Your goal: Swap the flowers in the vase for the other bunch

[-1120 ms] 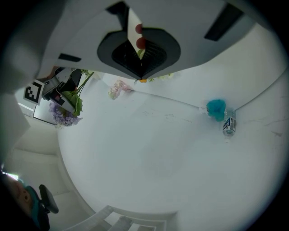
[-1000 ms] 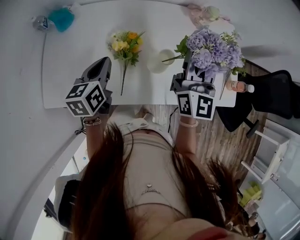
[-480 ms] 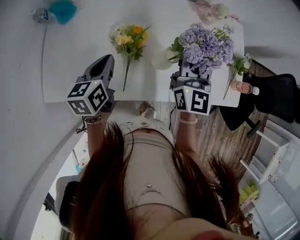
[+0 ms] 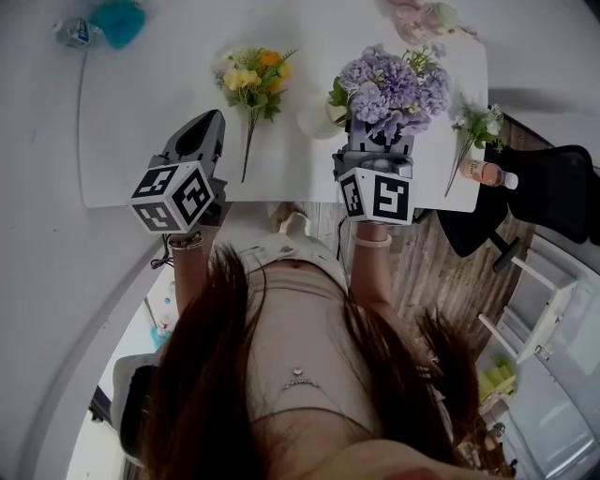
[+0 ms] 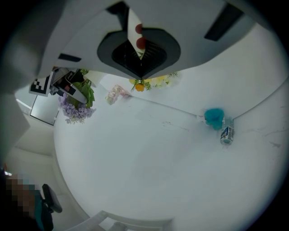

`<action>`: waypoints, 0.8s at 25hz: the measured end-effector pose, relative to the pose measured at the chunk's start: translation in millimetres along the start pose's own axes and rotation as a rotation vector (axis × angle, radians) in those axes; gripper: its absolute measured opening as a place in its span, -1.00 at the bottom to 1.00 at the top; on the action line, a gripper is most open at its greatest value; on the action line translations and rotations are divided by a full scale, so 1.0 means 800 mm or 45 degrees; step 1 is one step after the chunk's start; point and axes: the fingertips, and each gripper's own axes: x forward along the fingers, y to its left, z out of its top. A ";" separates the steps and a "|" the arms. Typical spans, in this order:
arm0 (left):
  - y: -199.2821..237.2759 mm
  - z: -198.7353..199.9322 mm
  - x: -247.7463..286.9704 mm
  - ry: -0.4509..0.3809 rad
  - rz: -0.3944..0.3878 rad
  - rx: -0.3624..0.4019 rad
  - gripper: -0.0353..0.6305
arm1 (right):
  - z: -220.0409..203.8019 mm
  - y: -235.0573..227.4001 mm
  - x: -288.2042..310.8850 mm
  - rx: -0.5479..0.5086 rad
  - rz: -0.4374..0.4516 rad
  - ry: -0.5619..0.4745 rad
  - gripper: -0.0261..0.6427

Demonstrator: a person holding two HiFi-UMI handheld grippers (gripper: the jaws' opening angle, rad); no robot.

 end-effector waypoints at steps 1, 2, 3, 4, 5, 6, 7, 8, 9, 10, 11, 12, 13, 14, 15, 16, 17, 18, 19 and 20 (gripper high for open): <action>0.000 -0.001 0.001 0.000 -0.002 -0.002 -0.88 | -0.002 0.000 0.000 -0.001 0.004 0.008 -0.62; -0.001 -0.001 0.002 0.000 -0.003 -0.003 -0.88 | -0.003 0.000 0.001 -0.002 0.007 0.014 -0.62; -0.001 -0.003 0.003 0.001 -0.004 -0.004 -0.88 | -0.004 0.000 0.002 -0.002 0.010 0.022 -0.62; -0.001 -0.004 0.004 0.002 -0.005 -0.005 -0.88 | -0.005 0.001 0.002 -0.001 0.014 0.029 -0.61; -0.002 -0.005 0.004 0.002 -0.007 -0.007 -0.88 | -0.006 0.002 0.003 -0.002 0.019 0.037 -0.61; -0.002 -0.006 0.004 0.003 -0.008 -0.009 -0.88 | -0.006 0.003 0.003 -0.005 0.026 0.044 -0.61; -0.002 -0.007 0.004 0.004 -0.009 -0.009 -0.88 | -0.006 0.005 0.004 -0.008 0.033 0.049 -0.60; -0.003 -0.008 0.004 0.005 -0.010 -0.009 -0.88 | -0.006 0.007 0.004 -0.012 0.040 0.053 -0.60; -0.003 -0.009 0.004 0.005 -0.010 -0.009 -0.88 | -0.007 0.009 0.004 -0.015 0.046 0.058 -0.59; -0.004 -0.009 0.004 0.006 -0.010 -0.010 -0.88 | -0.007 0.010 0.003 -0.015 0.053 0.063 -0.58; -0.004 -0.009 0.003 0.004 -0.010 -0.011 -0.88 | -0.008 0.012 0.003 -0.015 0.061 0.069 -0.57; -0.004 -0.009 0.002 0.002 -0.010 -0.011 -0.88 | -0.008 0.013 0.004 -0.015 0.069 0.075 -0.56; -0.004 -0.009 0.001 -0.001 -0.010 -0.011 -0.88 | -0.009 0.015 0.003 -0.016 0.077 0.083 -0.55; -0.005 -0.009 0.000 -0.002 -0.011 -0.011 -0.88 | -0.009 0.017 0.002 -0.017 0.085 0.092 -0.54; -0.006 -0.009 -0.002 -0.001 -0.012 -0.011 -0.88 | -0.010 0.019 0.001 -0.019 0.092 0.102 -0.53; -0.006 -0.010 -0.003 0.000 -0.014 -0.010 -0.88 | -0.010 0.021 0.000 -0.021 0.097 0.111 -0.51; -0.007 -0.010 -0.003 0.001 -0.016 -0.007 -0.88 | -0.011 0.022 -0.001 -0.023 0.102 0.118 -0.50; -0.009 -0.010 -0.003 0.001 -0.017 -0.005 -0.88 | -0.012 0.023 -0.003 -0.025 0.106 0.125 -0.49; -0.010 -0.010 -0.004 0.002 -0.019 -0.004 -0.88 | -0.013 0.024 -0.004 -0.027 0.108 0.131 -0.48; -0.011 -0.010 -0.004 0.002 -0.022 -0.004 -0.88 | -0.013 0.025 -0.006 -0.029 0.107 0.135 -0.47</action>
